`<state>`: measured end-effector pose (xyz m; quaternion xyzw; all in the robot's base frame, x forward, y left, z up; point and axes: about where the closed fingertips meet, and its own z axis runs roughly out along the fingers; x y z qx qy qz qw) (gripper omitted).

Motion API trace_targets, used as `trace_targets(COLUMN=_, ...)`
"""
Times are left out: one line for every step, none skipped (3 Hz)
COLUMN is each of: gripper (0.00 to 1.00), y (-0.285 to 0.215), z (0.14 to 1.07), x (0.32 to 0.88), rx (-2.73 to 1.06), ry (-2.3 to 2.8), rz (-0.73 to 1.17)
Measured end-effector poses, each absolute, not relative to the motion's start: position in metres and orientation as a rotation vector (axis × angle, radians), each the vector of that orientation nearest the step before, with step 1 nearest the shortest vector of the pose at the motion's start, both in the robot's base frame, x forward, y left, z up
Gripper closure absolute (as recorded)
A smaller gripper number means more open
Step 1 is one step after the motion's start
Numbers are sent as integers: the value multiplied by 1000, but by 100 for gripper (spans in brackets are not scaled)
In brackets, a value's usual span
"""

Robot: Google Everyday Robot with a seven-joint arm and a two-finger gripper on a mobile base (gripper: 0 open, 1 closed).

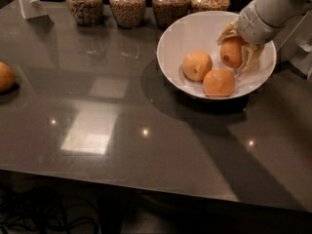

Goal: Pick orange from white bowl

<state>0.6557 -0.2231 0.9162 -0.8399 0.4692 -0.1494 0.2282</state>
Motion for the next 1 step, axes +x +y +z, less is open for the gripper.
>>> trace_targets(gripper=100, y=-229, z=948, x=644, rx=-2264, ry=1294, rz=-378)
